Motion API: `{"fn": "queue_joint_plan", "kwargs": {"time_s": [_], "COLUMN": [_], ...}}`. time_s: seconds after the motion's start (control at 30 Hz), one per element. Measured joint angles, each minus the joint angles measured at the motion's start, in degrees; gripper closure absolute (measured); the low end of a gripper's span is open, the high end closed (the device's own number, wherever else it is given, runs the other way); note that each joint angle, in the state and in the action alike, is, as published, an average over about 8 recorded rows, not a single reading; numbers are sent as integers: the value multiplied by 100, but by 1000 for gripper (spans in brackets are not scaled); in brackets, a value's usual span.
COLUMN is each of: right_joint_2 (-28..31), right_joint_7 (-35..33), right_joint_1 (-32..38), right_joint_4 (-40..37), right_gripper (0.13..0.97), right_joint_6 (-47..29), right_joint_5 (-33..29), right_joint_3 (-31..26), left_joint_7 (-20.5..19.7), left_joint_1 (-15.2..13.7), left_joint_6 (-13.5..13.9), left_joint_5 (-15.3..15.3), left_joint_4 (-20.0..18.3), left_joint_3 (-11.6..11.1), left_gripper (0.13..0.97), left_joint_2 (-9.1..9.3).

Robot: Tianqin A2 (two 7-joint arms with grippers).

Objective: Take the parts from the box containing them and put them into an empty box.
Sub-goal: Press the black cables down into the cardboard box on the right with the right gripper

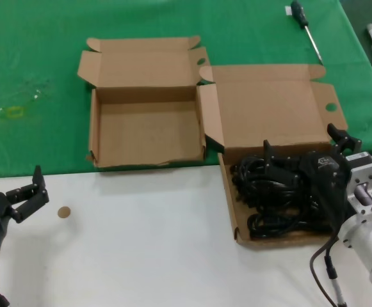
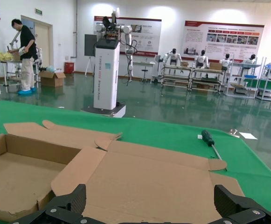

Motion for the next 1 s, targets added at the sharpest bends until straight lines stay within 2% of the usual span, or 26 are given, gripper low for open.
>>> {"fn": "queue_joint_plan", "kwargs": {"time_s": [0.87, 1.0], "right_joint_2": [0, 13], "right_joint_7": [0, -2], "right_joint_1": [0, -4], "right_joint_4": [0, 9], "right_gripper": [129, 129], "right_joint_6": [0, 4], "right_joint_5": [0, -3], "right_joint_3": [0, -10], "left_joint_7": [0, 0], "left_joint_1": [0, 0], "left_joint_6": [0, 0], "left_joint_5": [0, 0], "left_joint_4": [0, 0], "left_joint_3": [0, 0], "left_gripper": [132, 158], "left_joint_2": [0, 0]}}
